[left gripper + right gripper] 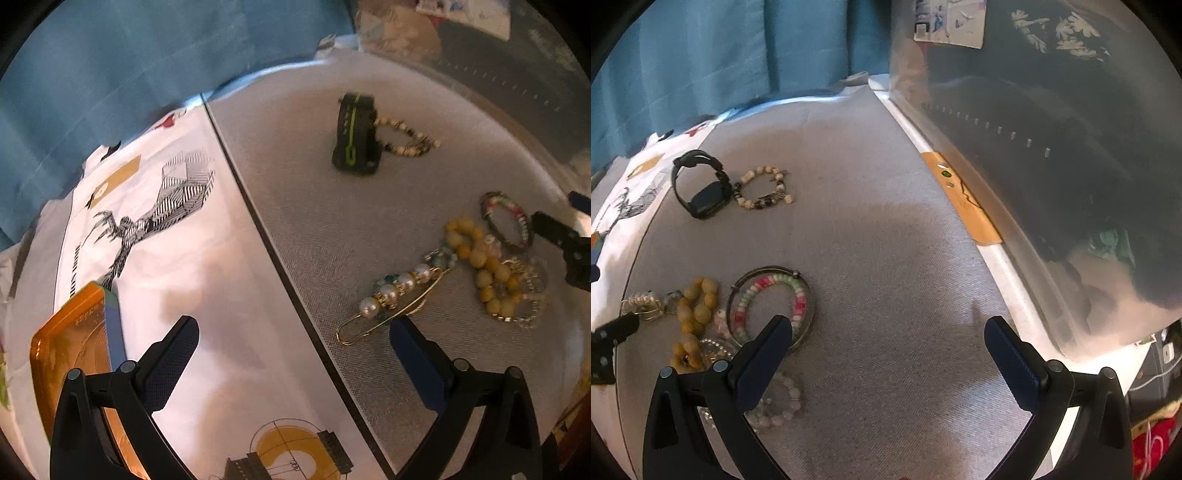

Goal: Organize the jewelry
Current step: 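Move both tools over the jewelry cluster beside the tray, then grasp the black watch with the left tool while the right tool grasps the beaded bracelet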

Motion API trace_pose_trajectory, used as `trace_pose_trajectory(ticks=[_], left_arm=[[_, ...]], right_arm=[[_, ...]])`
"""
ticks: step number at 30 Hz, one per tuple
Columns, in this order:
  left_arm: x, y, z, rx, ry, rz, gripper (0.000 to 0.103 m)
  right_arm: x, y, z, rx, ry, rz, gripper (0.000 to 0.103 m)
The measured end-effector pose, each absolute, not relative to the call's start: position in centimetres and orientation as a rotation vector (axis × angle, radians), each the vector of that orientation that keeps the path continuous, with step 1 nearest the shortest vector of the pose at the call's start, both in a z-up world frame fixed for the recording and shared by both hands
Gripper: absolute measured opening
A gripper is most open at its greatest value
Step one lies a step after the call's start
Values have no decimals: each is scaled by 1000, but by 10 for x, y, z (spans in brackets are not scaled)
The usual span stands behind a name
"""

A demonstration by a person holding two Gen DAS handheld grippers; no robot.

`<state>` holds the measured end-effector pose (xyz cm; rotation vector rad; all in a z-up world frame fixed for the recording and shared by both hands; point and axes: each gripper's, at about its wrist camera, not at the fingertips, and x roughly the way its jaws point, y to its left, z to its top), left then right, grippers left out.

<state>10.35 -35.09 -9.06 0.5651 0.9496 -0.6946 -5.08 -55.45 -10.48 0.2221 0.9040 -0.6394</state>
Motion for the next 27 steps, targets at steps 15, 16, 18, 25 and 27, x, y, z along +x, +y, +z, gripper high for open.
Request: trace_pose_trajectory(ticks=[15,16,18,25,27], left_arm=[[138,-402,-59,427,1004,-796,103],[145,-411,-58,430,1002,-799,102],[152,-423,-58,441,1002,-796,99],[184,-460,-70,480,1046,-789,75],[188,-467,-72,481,1060,-794,68]], right_arm=[[-9,-563,-90,239,871,-514,103],[-1,-565,-91,241,875,-489,103],[13,-565,-93,236,888,-459,103],[65,-579,-104,207,938,-397,103],[75,-581,-109,219,955,-357,103]])
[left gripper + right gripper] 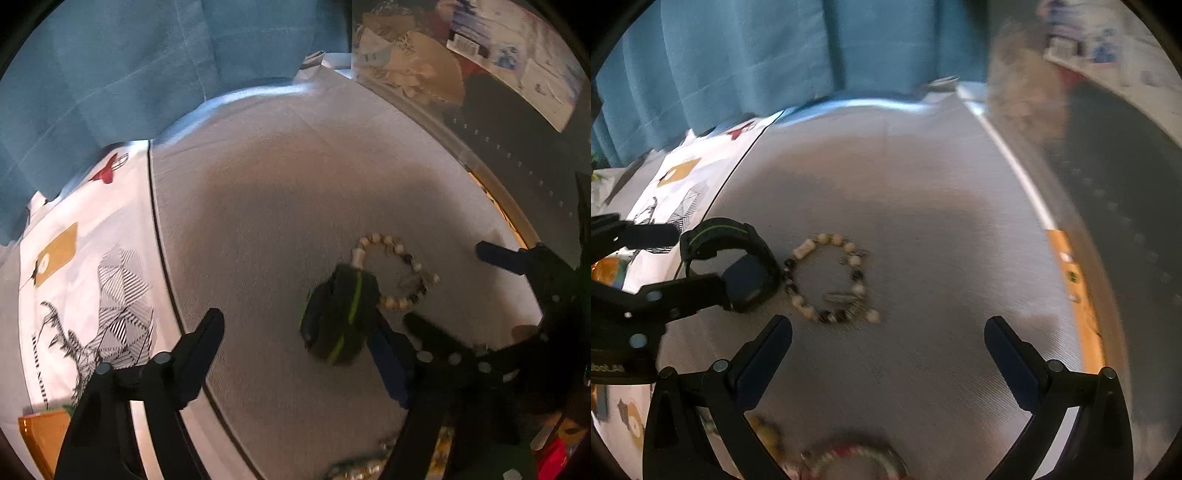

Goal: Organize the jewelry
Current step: 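Grasp the black watch with the left tool while the right tool grasps the beaded bracelet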

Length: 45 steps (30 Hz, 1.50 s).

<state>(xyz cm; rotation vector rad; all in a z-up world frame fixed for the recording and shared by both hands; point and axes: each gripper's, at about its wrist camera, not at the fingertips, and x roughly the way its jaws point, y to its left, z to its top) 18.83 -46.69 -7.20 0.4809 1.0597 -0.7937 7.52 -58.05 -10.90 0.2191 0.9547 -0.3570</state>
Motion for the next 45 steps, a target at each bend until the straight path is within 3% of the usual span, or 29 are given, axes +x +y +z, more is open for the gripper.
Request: trace_pose_trajectory(ticks=[2,4,6,9,10,11,12,28,45], left_arm=[[192,-472,-73,465,1072,-811,55],[194,-474,-75,457,1081,-812,26],[194,-477,-80,458,1094,-829,17],[187,-473,-80,467,1051,-856,17],[187,-471,-80,461,1054,-863,16],[187,-469,-79,446,1060,-869,16],[188,-467,-79,436,1065,-870,16],[171,-430,-19,383,967,-863,15],[138,-318,41,315,908,-775,15]], right_arm=[[84,-582,-109,229,949,-321,103],[90,-588,-106,254,924,-317,101],[96,-591,-107,256,932,-331,91],[100,-581,-114,177,950,-344,64],[95,-575,-114,160,916,-311,47],[92,-571,-113,144,898,-288,16],[90,-567,-113,118,886,-256,10],[51,-552,-50,119,754,-249,9],[21,-463,12,9,756,-205,9]])
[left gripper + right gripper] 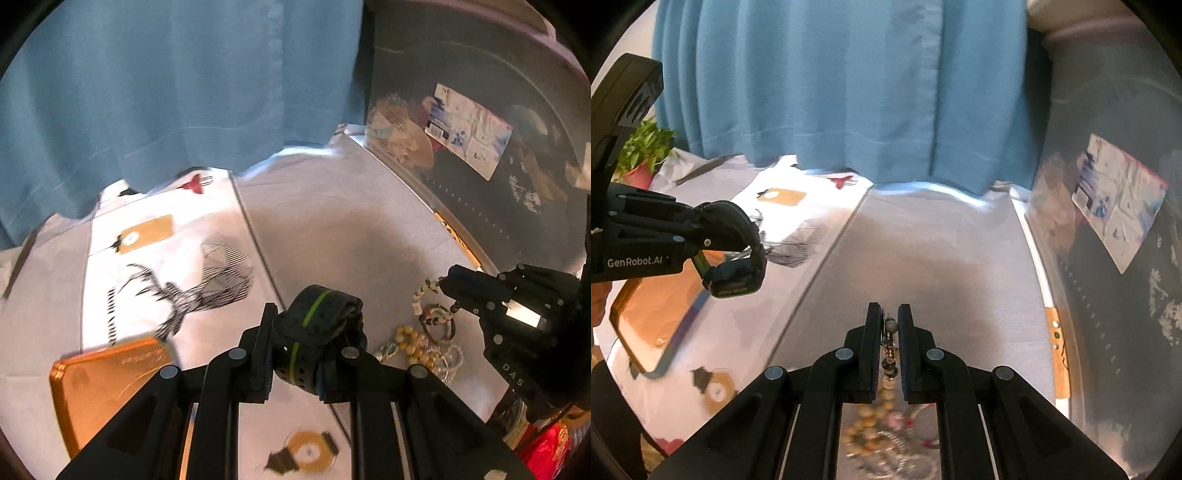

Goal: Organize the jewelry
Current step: 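Grasp the black watch with the left tool while the right tool grasps the beaded bracelet, then carry watch and bracelet onto the copper tray and open both tools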

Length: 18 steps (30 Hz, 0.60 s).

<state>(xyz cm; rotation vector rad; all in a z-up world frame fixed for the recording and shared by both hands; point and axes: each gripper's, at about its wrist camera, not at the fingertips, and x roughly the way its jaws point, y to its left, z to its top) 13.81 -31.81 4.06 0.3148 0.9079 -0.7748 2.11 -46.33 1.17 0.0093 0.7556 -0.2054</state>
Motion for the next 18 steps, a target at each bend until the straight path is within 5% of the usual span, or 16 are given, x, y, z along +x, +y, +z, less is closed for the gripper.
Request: trace_pose_trajectory(ticks=[18], left_arm=[[137,-127,67,236,831,-594,15]], right_arm=[[48,-262,50,-83,724,32,9]])
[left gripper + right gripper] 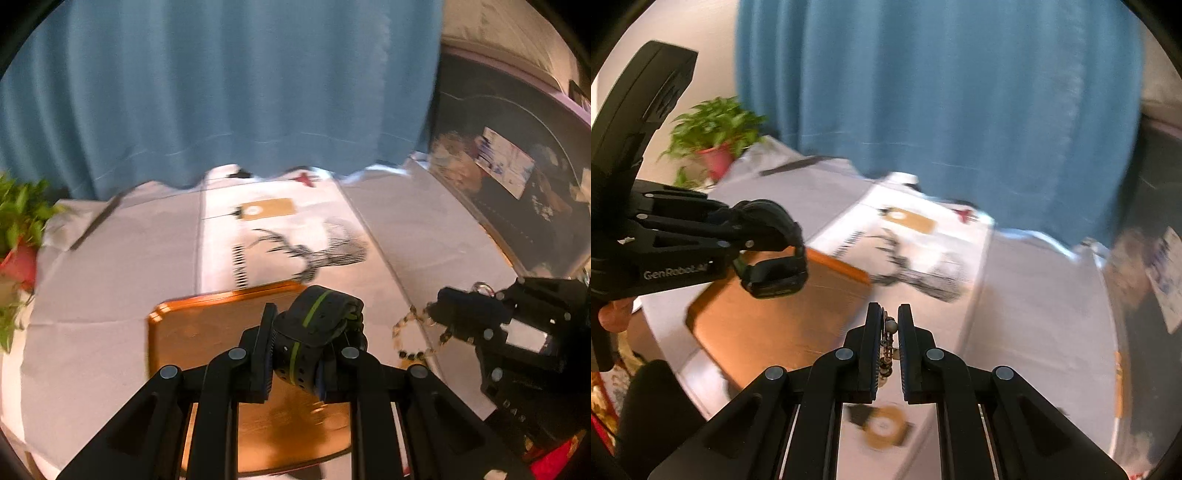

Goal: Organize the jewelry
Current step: 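Carry watch and bracelet onto the copper tray and open both tools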

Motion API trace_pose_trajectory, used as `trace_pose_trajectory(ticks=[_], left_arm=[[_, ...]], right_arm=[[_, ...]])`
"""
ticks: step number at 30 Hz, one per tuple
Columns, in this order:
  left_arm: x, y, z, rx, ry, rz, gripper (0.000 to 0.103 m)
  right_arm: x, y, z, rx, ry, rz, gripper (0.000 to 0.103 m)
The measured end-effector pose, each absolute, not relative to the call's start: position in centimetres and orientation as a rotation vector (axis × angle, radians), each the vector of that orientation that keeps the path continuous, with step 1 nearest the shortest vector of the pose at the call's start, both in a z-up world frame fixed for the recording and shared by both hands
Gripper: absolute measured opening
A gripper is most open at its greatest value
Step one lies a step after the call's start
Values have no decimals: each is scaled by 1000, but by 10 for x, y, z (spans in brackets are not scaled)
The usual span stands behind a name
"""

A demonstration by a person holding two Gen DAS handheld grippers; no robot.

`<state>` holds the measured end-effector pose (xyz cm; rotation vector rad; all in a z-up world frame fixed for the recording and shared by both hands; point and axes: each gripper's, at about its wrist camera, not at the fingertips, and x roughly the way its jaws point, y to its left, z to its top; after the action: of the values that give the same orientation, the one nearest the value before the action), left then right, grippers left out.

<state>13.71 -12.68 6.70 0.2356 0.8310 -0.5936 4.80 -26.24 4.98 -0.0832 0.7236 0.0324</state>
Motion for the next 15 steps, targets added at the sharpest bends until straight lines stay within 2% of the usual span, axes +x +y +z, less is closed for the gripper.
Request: trace_pose_trajectory(ticks=[15], left_arm=[[171,-9,30,155,847,-396,15]], right_arm=[[99,-131,18,-99,765,173,9]])
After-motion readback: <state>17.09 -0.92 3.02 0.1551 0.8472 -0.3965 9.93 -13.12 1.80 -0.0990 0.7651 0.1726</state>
